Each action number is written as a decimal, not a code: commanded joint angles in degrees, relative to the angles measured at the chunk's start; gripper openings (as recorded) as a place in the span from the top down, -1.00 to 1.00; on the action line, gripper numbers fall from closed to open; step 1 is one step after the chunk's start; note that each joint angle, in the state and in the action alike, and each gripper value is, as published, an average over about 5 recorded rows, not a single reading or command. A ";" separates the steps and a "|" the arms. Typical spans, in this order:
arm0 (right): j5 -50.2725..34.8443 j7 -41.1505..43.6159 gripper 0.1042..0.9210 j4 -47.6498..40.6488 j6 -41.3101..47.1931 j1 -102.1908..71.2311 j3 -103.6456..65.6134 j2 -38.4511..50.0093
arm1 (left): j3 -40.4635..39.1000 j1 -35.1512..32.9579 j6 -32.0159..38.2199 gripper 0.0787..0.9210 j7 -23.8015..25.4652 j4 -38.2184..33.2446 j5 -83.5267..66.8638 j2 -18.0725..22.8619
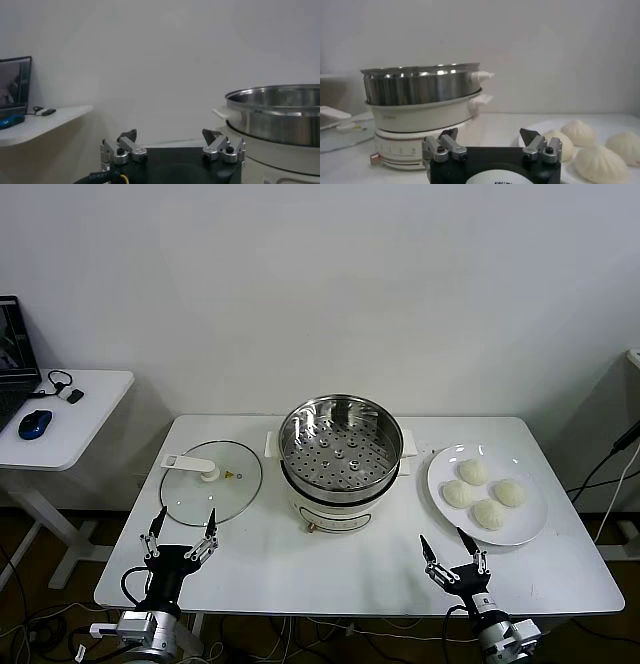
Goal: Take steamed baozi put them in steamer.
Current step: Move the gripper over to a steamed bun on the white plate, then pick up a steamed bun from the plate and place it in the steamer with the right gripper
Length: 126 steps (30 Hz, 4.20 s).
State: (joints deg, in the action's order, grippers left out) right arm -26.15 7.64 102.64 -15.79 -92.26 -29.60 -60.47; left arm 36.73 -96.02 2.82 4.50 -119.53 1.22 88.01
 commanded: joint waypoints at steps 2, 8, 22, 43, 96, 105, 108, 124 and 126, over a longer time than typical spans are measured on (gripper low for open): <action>-1.82 8.49 -0.76 -0.65 3.48 4.36 -7.14 7.69 | -0.10 -0.01 -0.04 -0.77 -0.01 -0.19 0.08 -0.16; -4.34 19.70 -0.76 -5.18 7.39 11.86 -11.14 19.90 | -0.73 0.08 0.00 -0.77 -0.05 -0.48 0.13 -0.39; -0.41 48.74 -0.76 -29.00 10.08 62.52 29.98 39.30 | -1.77 0.85 -0.80 -0.77 -0.10 -0.72 -0.54 -1.32; 19.44 62.31 -0.76 -67.07 1.80 106.86 77.53 17.34 | -1.87 1.08 -0.27 -0.77 -0.33 -0.52 -1.76 -0.76; 58.49 53.71 -0.76 -84.32 -3.92 93.97 53.96 -0.39 | -0.92 0.75 -0.22 -0.77 -0.13 -0.27 -4.37 -0.76; 59.29 53.32 -0.76 -84.75 -3.40 93.59 52.14 -0.84 | -1.07 0.70 -0.10 -0.77 -0.08 -0.18 -4.48 -0.72; 59.33 53.57 -0.76 -84.78 -3.15 93.59 51.87 -0.89 | -1.09 0.73 -0.12 -0.77 -0.08 -0.16 -4.49 -0.72; 57.89 55.62 -0.41 -83.45 -2.51 93.48 51.55 -0.20 | -0.91 0.72 -0.14 -0.77 -0.11 -0.18 -4.58 -0.62; 57.16 56.05 -0.40 -82.43 -2.33 93.56 52.17 0.27 | -0.89 0.67 -0.14 -0.77 -0.12 -0.26 -4.58 -0.60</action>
State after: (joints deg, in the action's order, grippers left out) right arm 31.66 63.08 19.10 -18.22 1.31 22.43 -60.51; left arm 35.83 -95.34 2.70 4.39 -119.78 -3.34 87.41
